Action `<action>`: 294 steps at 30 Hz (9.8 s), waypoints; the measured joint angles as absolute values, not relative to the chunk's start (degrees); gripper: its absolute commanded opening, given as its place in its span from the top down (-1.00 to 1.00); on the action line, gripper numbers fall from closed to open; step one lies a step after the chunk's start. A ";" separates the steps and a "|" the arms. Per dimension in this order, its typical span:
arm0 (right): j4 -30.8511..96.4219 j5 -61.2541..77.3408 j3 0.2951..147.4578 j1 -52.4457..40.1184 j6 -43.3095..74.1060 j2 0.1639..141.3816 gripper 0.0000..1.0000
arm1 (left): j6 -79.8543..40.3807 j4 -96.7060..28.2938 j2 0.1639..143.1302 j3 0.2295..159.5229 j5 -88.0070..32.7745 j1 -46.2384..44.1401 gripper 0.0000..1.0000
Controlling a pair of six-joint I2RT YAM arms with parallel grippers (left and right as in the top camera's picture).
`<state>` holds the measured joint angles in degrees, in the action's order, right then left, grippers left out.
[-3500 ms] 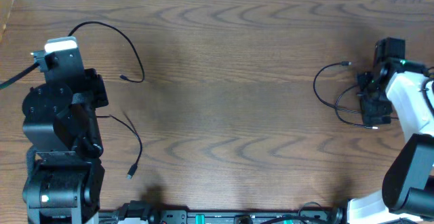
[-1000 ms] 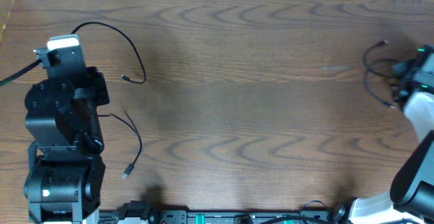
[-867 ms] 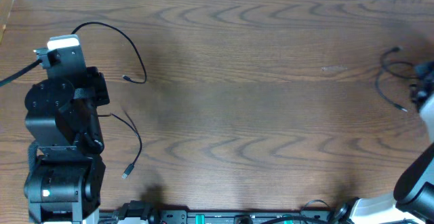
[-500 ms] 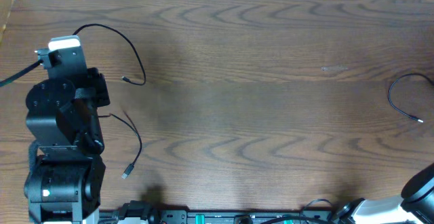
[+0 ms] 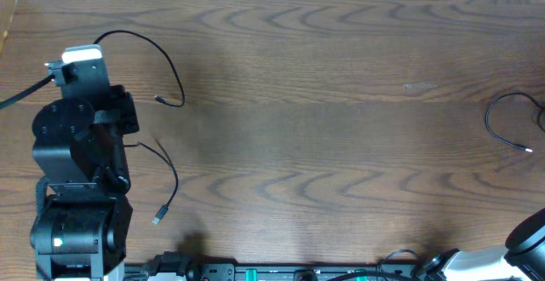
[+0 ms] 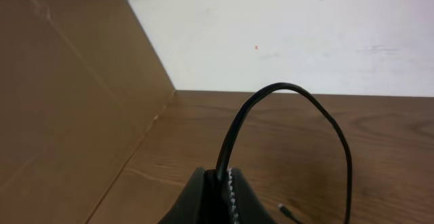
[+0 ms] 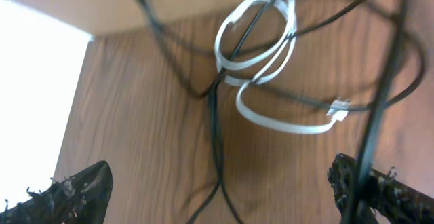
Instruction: Untangle cables
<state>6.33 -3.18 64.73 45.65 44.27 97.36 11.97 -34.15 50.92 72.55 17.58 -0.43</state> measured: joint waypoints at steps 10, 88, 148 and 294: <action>15.49 -1.65 64.93 37.23 42.59 97.08 -0.99 | 11.97 -34.15 50.92 72.55 14.41 -0.43 0.86; 19.42 17.26 65.63 -20.16 -9.13 79.85 -0.99 | 9.17 -4.34 74.59 72.53 -30.28 -19.35 0.85; -9.21 11.90 65.58 -25.39 -12.97 86.21 0.97 | 7.25 -16.32 74.59 72.53 -33.17 -19.38 0.81; 6.57 -7.53 77.06 37.93 7.40 91.48 0.97 | 10.55 -35.64 74.63 72.53 -20.60 -19.51 -0.62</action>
<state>6.57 -7.53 77.06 37.93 7.40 91.48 10.55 -35.64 74.63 72.53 -20.60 -19.51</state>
